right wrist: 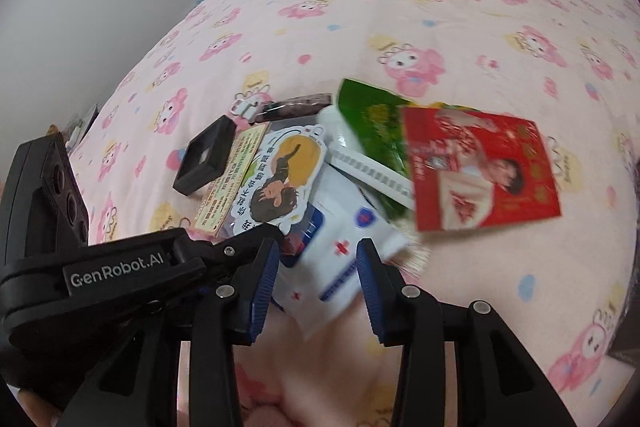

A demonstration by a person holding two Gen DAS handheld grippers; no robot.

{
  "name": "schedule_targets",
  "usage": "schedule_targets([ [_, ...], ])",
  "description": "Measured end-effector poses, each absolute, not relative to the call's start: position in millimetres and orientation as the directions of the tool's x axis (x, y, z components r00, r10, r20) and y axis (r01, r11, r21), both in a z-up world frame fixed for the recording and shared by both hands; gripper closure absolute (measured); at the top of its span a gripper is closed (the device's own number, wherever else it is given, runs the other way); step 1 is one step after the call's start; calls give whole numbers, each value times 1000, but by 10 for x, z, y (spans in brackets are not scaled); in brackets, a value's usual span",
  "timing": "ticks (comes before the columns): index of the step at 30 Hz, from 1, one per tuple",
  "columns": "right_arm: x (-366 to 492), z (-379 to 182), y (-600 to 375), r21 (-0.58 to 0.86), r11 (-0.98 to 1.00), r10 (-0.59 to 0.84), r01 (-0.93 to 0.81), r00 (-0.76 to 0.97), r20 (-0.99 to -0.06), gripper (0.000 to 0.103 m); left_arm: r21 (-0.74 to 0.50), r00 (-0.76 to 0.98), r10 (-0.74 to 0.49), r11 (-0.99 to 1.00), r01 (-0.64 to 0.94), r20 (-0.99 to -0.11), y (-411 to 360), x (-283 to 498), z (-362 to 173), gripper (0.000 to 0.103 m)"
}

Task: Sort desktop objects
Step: 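Close the left gripper on the wet-wipes pack's edge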

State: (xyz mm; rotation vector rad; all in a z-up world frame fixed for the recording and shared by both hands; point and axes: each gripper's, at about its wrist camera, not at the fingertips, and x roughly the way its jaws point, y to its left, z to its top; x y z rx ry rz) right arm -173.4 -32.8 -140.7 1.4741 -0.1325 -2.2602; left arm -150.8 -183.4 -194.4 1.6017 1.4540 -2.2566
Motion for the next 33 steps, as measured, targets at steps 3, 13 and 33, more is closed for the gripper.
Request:
schedule_targets([
  [3,-1724,-1402,-196,347,-896,-429,278,-330,-841,67,-719,-522,495,-474,508,-695,-1986,-1420,-1960,65],
  [13,-1953,-1552,-418,379,-881,-455,283,-290,-842,66,-663,-561,360,-310,681,-745,-2460,-1321,-2202,60],
  [33,-1643,-1280,102,350,-892,-443,285,-400,-802,99,-731,-492,543,-457,507,-681,-1975,-1525,-2075,96],
])
